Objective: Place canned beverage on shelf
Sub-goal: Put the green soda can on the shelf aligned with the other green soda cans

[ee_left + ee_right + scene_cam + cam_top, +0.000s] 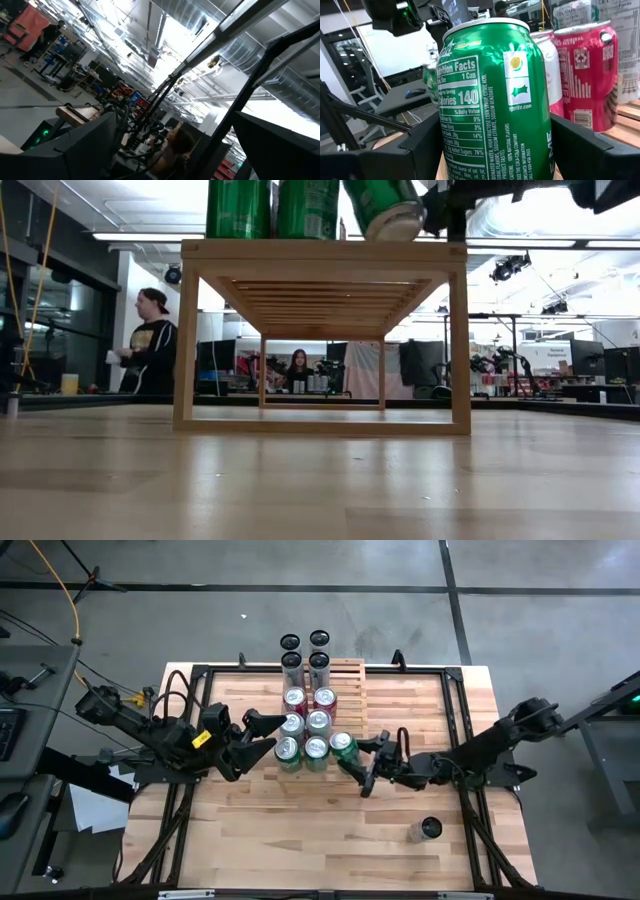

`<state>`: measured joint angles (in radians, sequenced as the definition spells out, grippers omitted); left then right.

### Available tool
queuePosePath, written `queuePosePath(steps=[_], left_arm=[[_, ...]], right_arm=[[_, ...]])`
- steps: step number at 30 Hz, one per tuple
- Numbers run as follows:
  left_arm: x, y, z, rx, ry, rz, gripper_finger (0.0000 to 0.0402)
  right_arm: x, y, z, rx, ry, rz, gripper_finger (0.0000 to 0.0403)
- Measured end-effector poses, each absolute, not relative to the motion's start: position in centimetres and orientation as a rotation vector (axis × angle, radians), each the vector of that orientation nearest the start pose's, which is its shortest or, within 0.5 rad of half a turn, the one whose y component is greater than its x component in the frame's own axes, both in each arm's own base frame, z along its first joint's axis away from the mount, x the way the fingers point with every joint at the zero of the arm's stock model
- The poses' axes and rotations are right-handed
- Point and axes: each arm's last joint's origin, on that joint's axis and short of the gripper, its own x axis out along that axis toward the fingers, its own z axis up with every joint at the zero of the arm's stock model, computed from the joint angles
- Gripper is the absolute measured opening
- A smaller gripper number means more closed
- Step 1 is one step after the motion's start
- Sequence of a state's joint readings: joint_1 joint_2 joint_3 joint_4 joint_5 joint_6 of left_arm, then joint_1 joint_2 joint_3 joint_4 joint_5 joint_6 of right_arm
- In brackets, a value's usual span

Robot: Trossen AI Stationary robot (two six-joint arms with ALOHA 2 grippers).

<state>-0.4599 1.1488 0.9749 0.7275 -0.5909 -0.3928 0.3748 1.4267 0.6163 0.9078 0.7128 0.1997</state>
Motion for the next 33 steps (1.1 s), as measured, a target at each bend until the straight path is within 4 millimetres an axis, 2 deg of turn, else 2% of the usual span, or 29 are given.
queuePosePath(steps=[33], left_arm=[[22.41, -9.27, 40.87, -0.676, -0.499, 0.032, 0.0392]], right_arm=[[27.44, 8.41, 22.90, 0.216, -0.060, -0.315, 0.0292]])
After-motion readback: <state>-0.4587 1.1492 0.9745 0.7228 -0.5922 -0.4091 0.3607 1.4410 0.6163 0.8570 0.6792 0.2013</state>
